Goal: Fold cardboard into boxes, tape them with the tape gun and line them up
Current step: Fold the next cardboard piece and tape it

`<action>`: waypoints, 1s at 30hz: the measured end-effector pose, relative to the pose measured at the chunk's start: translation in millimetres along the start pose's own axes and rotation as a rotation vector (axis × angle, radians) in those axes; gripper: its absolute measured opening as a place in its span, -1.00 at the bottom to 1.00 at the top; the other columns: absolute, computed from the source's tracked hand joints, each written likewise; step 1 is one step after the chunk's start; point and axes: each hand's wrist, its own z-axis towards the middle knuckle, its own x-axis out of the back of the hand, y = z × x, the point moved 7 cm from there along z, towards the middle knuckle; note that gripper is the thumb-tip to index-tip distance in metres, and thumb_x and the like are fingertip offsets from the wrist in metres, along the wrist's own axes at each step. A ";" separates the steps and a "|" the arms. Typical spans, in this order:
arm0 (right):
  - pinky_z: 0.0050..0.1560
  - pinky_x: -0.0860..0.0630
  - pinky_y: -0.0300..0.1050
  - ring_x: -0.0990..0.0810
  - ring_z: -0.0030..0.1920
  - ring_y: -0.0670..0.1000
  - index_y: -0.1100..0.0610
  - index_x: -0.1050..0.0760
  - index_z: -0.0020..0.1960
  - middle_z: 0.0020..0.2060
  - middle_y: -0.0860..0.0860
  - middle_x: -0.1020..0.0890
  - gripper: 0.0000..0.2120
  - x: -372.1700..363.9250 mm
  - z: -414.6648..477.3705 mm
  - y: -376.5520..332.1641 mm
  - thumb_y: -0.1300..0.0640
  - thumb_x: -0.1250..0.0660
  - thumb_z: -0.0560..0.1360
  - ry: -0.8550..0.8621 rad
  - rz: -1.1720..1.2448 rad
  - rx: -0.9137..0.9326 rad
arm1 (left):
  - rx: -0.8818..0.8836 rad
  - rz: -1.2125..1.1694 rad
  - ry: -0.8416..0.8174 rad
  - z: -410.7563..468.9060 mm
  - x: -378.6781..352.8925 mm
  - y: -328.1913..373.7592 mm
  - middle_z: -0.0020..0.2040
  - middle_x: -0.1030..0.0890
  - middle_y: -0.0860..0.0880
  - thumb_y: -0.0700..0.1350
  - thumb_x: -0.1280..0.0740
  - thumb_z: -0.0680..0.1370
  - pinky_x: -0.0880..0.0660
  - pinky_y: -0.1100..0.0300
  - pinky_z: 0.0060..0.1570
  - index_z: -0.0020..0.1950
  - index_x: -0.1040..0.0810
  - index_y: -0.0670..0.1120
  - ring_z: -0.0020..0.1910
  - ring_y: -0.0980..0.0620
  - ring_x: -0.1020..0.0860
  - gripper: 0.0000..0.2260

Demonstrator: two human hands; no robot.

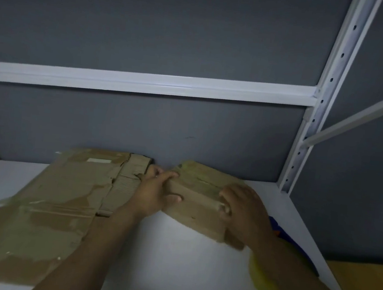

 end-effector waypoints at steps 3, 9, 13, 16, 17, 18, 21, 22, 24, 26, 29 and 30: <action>-0.11 -0.52 -0.26 -0.54 -0.09 -0.06 0.04 -0.54 0.04 -0.08 0.02 -0.62 -0.80 1.4 5.9 32.8 -0.01 -0.20 0.57 0.036 0.123 -0.151 | -0.018 -0.081 0.157 -31.8 -4.5 6.8 0.00 -0.27 0.07 -0.09 -0.50 0.42 -0.37 0.47 0.01 0.31 -0.51 -0.14 -0.04 0.14 -0.38 -0.52; 0.29 -0.20 -0.32 -0.34 0.39 0.03 0.09 -0.39 0.42 0.43 0.02 -0.35 -0.60 -29.4 7.4 58.8 0.14 -0.25 0.59 -0.316 0.232 -0.339 | -0.440 0.155 0.122 -57.7 -9.4 44.2 0.19 -0.41 0.25 0.29 -0.34 0.41 -0.09 0.22 0.24 0.17 -0.59 0.28 0.23 0.16 -0.32 -0.65; 0.38 -0.04 -0.31 -0.09 0.52 -0.03 -0.01 -0.12 0.54 0.55 -0.05 0.00 -0.41 -26.2 1.4 56.8 0.06 -0.27 0.58 -0.477 0.260 -0.330 | -0.445 0.182 -0.088 -45.0 -14.1 34.2 0.47 -0.33 0.12 0.24 -0.22 0.54 0.01 -0.05 0.48 0.32 -0.38 0.41 0.51 0.10 -0.15 -0.66; 0.42 -0.18 -0.16 -0.19 0.49 0.01 -0.01 -0.08 0.55 0.53 0.00 -0.15 -0.37 -9.0 -11.4 57.2 0.06 -0.29 0.57 -0.505 0.168 -0.331 | -0.434 0.278 -0.009 -46.0 -19.3 49.4 0.24 -0.57 0.06 0.33 -0.12 0.55 -0.38 0.02 0.23 0.26 -0.56 0.19 0.18 0.02 -0.45 -0.57; 0.38 -0.23 -0.15 -0.25 0.45 0.01 -0.02 -0.08 0.54 0.50 0.01 -0.22 -0.37 -3.1 -19.2 61.1 0.03 -0.29 0.57 -0.508 0.119 -0.343 | -0.423 0.327 0.050 -47.3 -23.4 58.4 0.18 -0.60 0.05 0.36 -0.11 0.52 -0.43 0.06 0.14 0.22 -0.61 0.11 0.08 -0.02 -0.49 -0.50; 0.36 -0.27 -0.14 -0.30 0.42 0.02 -0.04 -0.09 0.54 0.48 0.01 -0.28 -0.37 3.4 -30.8 66.4 0.00 -0.29 0.56 -0.516 0.088 -0.377 | -0.398 0.377 0.096 -47.7 -29.0 67.0 0.15 -0.62 0.04 0.35 -0.14 0.50 -0.46 0.06 0.06 0.20 -0.63 0.06 0.02 -0.05 -0.51 -0.48; 0.36 -0.27 -0.12 -0.32 0.40 0.03 -0.07 -0.05 0.54 0.45 0.02 -0.31 -0.34 18.6 -78.5 89.0 -0.04 -0.30 0.55 -0.509 0.160 -0.594 | -0.299 0.451 0.170 -44.4 -47.7 81.4 0.13 -0.61 0.04 0.27 -0.27 0.49 -0.46 0.10 -0.05 0.21 -0.62 0.05 -0.01 -0.06 -0.48 -0.57; 0.35 -0.27 -0.13 -0.33 0.39 0.03 -0.05 -0.05 0.54 0.45 0.03 -0.31 -0.34 22.3 -94.8 96.3 -0.03 -0.30 0.56 -0.496 0.197 -0.680 | -0.260 0.452 0.173 -42.5 -52.3 83.7 0.15 -0.60 0.04 0.23 -0.32 0.49 -0.45 0.10 -0.05 0.23 -0.60 0.06 0.00 -0.05 -0.47 -0.60; 0.28 -0.35 -0.15 -0.43 0.30 0.03 0.04 -0.13 0.53 0.39 0.04 -0.39 -0.42 23.5 -122.5 108.7 0.01 -0.27 0.58 -0.526 0.174 -0.814 | -0.214 0.453 0.174 -39.2 -58.8 87.0 0.19 -0.57 0.02 0.19 -0.36 0.50 -0.43 0.09 -0.03 0.26 -0.58 0.05 0.02 -0.07 -0.46 -0.60; 0.08 -0.48 -0.21 -0.54 0.05 -0.04 0.08 -0.39 0.35 0.21 0.02 -0.55 -0.66 19.1 -137.9 119.0 0.04 -0.23 0.60 -0.545 0.067 -0.826 | -0.209 0.491 0.164 -34.1 -62.4 90.8 0.18 -0.57 -0.03 0.21 -0.34 0.50 -0.44 0.05 -0.02 0.27 -0.58 0.02 0.02 -0.11 -0.47 -0.58; -0.34 -0.32 -0.38 -0.48 -0.23 -0.12 0.10 -0.51 0.03 -0.08 0.00 -0.62 -0.88 20.4 -140.3 127.6 0.08 -0.25 0.58 -0.481 0.007 -0.788 | -0.253 0.613 0.122 -29.1 -66.7 99.4 0.08 -0.60 -0.09 0.40 -0.14 0.46 -0.48 0.00 -0.05 0.21 -0.62 -0.03 -0.05 -0.16 -0.52 -0.38; -0.38 -0.27 -0.41 -0.48 -0.24 -0.13 0.11 -0.51 0.00 -0.14 -0.02 -0.59 -0.88 21.0 -137.2 126.9 0.08 -0.26 0.57 -0.487 0.010 -0.771 | -0.271 0.636 0.116 -30.6 -67.7 102.1 0.07 -0.60 -0.10 0.46 -0.05 0.44 -0.49 -0.01 -0.03 0.22 -0.61 -0.04 -0.04 -0.17 -0.54 -0.28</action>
